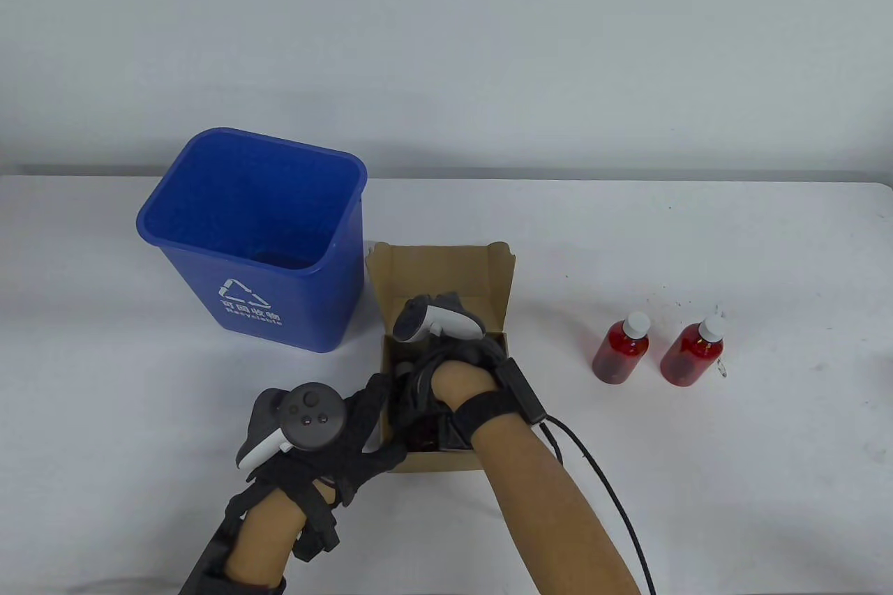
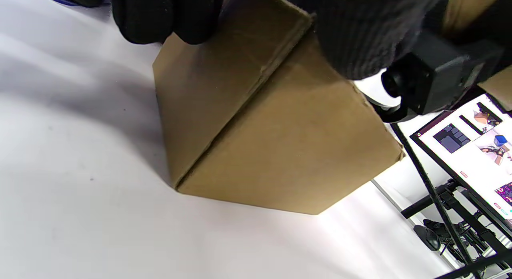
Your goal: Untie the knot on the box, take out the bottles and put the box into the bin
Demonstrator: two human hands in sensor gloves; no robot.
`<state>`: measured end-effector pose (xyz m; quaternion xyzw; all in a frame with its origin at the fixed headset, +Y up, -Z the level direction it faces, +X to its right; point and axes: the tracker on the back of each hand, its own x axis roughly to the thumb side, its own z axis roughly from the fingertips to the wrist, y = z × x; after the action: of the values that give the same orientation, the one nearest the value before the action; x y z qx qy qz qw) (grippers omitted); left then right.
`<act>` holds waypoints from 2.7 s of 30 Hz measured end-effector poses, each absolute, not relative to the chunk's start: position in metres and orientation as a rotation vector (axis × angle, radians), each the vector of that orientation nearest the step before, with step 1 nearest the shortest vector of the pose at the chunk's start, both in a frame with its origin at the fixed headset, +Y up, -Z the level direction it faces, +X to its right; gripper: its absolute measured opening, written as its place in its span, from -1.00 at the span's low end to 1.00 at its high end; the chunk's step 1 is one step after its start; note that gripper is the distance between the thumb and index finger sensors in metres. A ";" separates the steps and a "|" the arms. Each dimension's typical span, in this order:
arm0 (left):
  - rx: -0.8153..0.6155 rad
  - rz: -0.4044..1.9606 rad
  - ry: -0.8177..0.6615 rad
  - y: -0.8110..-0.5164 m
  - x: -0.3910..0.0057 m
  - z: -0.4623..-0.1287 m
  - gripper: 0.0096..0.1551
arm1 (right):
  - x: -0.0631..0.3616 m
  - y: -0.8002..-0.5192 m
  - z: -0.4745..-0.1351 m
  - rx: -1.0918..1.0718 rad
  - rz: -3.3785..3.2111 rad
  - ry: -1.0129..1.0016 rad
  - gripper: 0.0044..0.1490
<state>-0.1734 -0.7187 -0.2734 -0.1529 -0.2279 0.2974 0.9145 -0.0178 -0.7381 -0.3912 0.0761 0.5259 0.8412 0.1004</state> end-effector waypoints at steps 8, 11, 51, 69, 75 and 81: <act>-0.322 0.606 -0.475 -0.718 -0.172 -0.273 0.27 | -0.022 -0.742 -0.391 0.279 2.430 1.519 0.26; -0.322 0.589 -0.481 -0.717 -0.170 -0.272 0.31 | -0.018 -0.742 -0.392 0.278 2.368 1.537 0.27; -0.301 0.535 -0.486 -0.712 -0.168 -0.266 0.20 | 0.104 -0.617 -0.318 0.374 2.425 0.128 0.10; -0.313 0.560 -0.488 -0.714 -0.169 -0.266 0.17 | 0.255 -0.645 -0.258 0.091 2.522 -0.260 0.10; -0.319 0.567 -0.486 -0.715 -0.170 -0.266 0.17 | 0.299 -0.669 -0.251 -0.039 2.590 -0.339 0.10; -0.321 0.570 -0.485 -0.715 -0.170 -0.267 0.17 | 0.325 -0.693 -0.254 -0.141 2.627 -0.349 0.11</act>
<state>-0.1699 -0.7151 -0.2668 -0.1562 -0.2360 0.2773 0.9181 0.3250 -0.6928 -0.2541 -0.0514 -0.1275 0.9606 0.2417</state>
